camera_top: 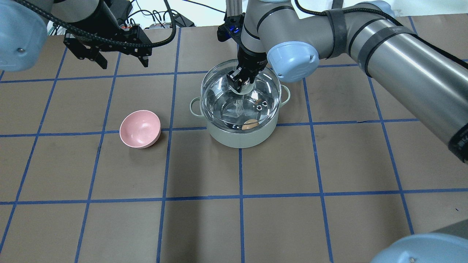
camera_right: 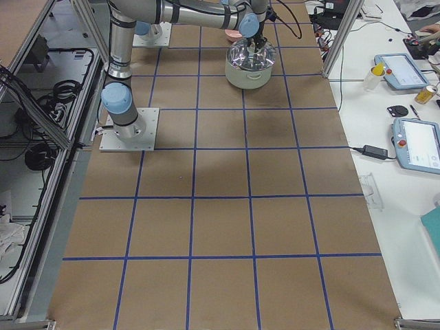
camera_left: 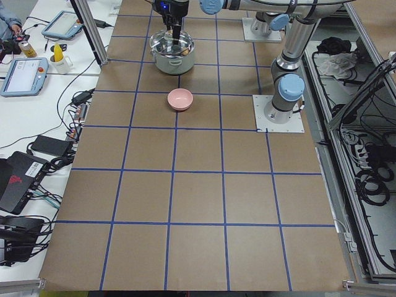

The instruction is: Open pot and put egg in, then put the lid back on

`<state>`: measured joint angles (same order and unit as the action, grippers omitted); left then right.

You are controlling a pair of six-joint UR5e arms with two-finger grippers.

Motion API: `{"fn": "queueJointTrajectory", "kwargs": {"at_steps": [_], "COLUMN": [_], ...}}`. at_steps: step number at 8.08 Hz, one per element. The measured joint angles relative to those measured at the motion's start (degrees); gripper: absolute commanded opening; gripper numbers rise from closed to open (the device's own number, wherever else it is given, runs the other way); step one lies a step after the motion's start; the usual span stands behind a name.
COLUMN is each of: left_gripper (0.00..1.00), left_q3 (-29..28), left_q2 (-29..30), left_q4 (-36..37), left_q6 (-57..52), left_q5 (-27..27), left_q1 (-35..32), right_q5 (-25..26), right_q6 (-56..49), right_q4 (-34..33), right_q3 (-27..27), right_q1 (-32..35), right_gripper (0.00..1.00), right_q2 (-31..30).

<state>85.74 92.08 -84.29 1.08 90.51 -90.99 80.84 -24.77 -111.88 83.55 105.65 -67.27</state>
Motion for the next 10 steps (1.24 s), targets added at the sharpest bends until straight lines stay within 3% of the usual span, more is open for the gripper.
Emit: {"fn": "queueJointTrajectory", "kwargs": {"at_steps": [4,7,10], "left_gripper": [1.0,1.0,1.0], "left_q3": [0.36,0.43,0.44], "left_q2": [-0.83,-1.33,-1.4], "left_q4": [-0.72,-0.92,-0.88], "left_q6": [0.06,0.06,0.22], "left_q5": [0.54,5.97,4.25], "left_q1": [0.34,0.33,0.43], "right_q5": [-0.92,-0.14,-0.07], "right_q6": [0.68,0.92,0.99], "right_q4": [1.98,4.26,4.59], "right_q3": [-0.22,-0.29,-0.29], "right_q1": [0.0,0.92,1.12], "right_gripper": [0.0,0.0,0.0], "right_q2": [-0.02,-0.32,-0.37]}}
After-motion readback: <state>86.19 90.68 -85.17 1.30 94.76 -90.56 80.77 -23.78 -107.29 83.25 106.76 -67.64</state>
